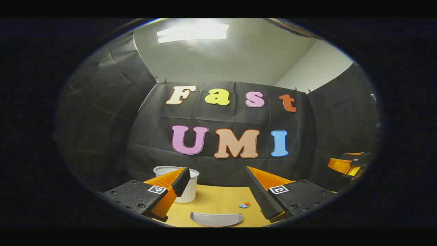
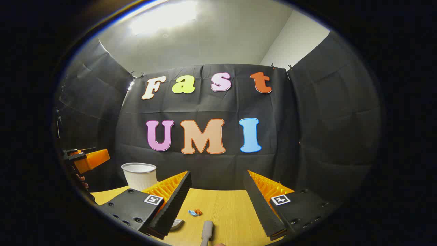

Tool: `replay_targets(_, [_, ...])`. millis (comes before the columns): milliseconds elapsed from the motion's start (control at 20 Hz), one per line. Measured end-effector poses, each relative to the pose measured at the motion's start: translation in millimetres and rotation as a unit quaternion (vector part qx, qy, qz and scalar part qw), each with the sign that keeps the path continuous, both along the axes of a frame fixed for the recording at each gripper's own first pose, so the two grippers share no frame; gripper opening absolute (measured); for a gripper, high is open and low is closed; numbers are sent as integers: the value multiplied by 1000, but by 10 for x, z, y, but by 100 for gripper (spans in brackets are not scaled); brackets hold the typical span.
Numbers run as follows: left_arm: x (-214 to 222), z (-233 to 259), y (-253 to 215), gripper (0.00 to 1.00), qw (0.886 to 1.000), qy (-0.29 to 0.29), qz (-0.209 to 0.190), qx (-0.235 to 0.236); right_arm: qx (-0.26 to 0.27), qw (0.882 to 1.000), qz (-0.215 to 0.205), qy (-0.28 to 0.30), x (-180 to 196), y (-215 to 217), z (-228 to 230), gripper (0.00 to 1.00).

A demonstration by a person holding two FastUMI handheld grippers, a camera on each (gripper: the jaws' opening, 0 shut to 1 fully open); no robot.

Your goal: Pick up the small broom and dustpan from the desktop, sweep the trash into the dustpan with the broom, and then empty the trash into the garbage bin.

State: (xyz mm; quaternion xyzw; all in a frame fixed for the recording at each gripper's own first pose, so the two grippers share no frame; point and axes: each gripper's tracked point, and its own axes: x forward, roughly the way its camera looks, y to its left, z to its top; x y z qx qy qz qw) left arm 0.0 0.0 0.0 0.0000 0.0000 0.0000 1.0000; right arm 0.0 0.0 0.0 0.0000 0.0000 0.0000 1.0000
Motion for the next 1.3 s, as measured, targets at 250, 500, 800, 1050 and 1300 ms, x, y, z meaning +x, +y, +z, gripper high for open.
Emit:
replay_targets(250, [1, 25, -41, 93, 1000, -2, -7, 10, -6, 1000, 6, 0, 10, 47, -2, 99])
replay_targets(500, [-18, 23, -102, 92, 1000, 1, -12, 24, 2, 1000, -9, 9, 11, 2, -33, 99])
replay_targets(800, [-29, 11, -119, 93, 1000, 3, -13, 27, 14, 999, -22, 19, -7, -62, -73, 99])
replay_targets(1050, [-29, 4, -141, 92, 1000, 5, -13, 28, 12, 1000, -19, 18, -23, -32, -57, 99])
replay_targets(1300, [-53, -10, -134, 93, 999, 8, -10, 32, 7, 1000, -10, 25, -37, 20, -112, 99])
